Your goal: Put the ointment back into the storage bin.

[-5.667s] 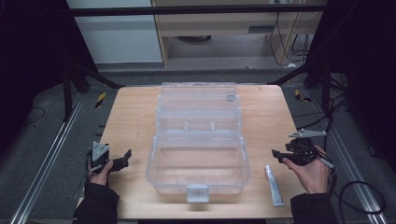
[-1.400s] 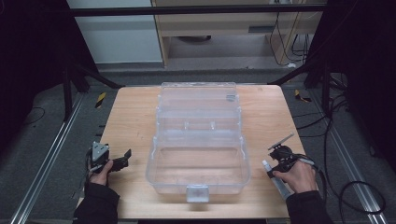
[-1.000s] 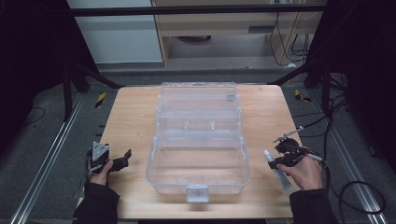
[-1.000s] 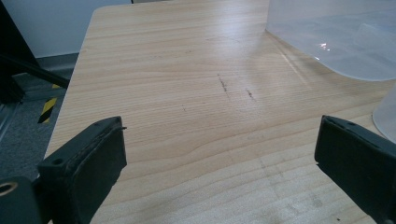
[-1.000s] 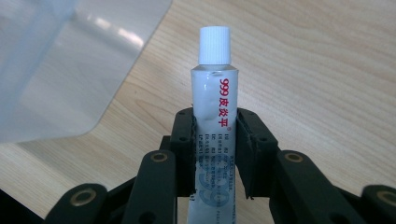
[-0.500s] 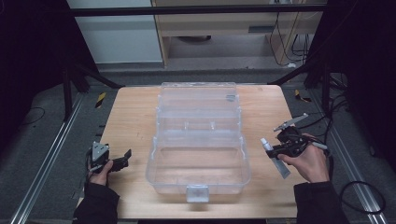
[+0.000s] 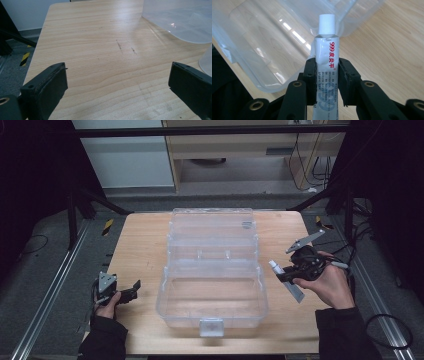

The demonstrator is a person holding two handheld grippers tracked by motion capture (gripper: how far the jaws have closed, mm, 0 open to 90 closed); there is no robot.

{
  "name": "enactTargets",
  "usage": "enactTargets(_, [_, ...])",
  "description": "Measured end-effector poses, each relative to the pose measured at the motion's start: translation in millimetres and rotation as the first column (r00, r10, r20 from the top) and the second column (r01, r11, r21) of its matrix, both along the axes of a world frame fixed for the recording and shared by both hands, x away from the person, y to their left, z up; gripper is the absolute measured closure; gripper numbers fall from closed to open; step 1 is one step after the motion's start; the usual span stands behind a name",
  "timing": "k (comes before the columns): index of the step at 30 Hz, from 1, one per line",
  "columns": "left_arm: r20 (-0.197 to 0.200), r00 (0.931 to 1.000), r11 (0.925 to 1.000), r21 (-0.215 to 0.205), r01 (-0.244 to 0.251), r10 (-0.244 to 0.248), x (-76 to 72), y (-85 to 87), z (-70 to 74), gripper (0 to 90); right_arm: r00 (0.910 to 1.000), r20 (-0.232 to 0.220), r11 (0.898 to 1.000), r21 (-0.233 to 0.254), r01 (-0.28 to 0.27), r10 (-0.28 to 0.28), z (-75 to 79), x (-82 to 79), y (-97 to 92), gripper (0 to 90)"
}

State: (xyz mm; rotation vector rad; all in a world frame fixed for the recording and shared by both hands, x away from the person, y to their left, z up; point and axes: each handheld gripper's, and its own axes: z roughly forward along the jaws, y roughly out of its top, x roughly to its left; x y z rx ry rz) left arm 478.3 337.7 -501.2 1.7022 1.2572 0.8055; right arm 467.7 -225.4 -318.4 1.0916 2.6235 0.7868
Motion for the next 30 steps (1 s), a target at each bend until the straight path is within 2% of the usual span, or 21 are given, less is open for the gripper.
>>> enactTargets(1, [0.000,1.0000,1.0000,0.000,0.000,0.000,0.0,0.0,0.0,1.6,1.0000,0.000,1.000,0.000,0.000,0.000,0.0,0.0,0.0,69.9])
enactTargets(4, [0.000,1.0000,1.0000,-0.001,0.000,0.000,0.0,0.1,0.0,1.6,0.9985,0.006,0.998,-0.017,-0.055,0.055,7.4,1.2,12.2,69.9])
enactTargets(6, [0.000,1.0000,1.0000,-0.001,0.000,0.000,0.0,0.1,0.0,1.6,0.9976,0.003,0.997,-0.019,-0.068,0.069,9.0,1.3,15.8,69.9])
enactTargets(8, [0.000,1.0000,1.0000,-0.002,0.001,-0.001,0.1,0.2,0.0,1.6,0.9934,-0.006,0.993,-0.035,-0.115,0.115,12.4,2.7,26.7,69.9])
enactTargets(12, [-0.001,1.0000,1.0000,0.000,0.001,-0.001,0.0,0.1,0.0,1.6,0.9881,-0.012,0.986,-0.058,-0.153,0.153,14.2,4.2,38.5,69.9])
enactTargets(13, [-0.001,1.0000,1.0000,-0.001,0.001,-0.001,0.0,0.2,0.0,1.5,0.9829,-0.018,0.981,-0.065,-0.184,0.183,15.0,5.3,46.7,69.9])
enactTargets(21, [-0.001,1.0000,1.0000,-0.001,0.001,-0.001,0.1,0.2,0.0,1.6,0.9615,-0.036,0.957,-0.091,-0.275,0.273,17.6,10.0,74.4,69.9])
enactTargets(26, [-0.001,1.0000,1.0000,-0.003,0.001,-0.001,0.1,0.2,0.0,1.6,0.9403,-0.045,0.935,-0.103,-0.340,0.337,16.3,12.9,94.1,69.9])
enactTargets(27, [-0.001,1.0000,1.0000,-0.003,0.002,-0.002,0.1,0.3,0.0,1.6,0.9341,-0.049,0.928,-0.111,-0.357,0.354,15.4,13.7,97.8,69.9])
enactTargets(29, [-0.001,1.0000,1.0000,-0.003,0.001,-0.001,0.1,0.3,0.0,1.6,0.9282,-0.053,0.920,-0.125,-0.372,0.368,13.2,14.8,104.5,69.9])
enactTargets(30, [-0.001,1.0000,1.0000,-0.003,0.001,-0.001,0.1,0.3,0.0,1.6,0.9282,-0.053,0.920,-0.125,-0.372,0.368,13.2,14.8,104.5,69.9])
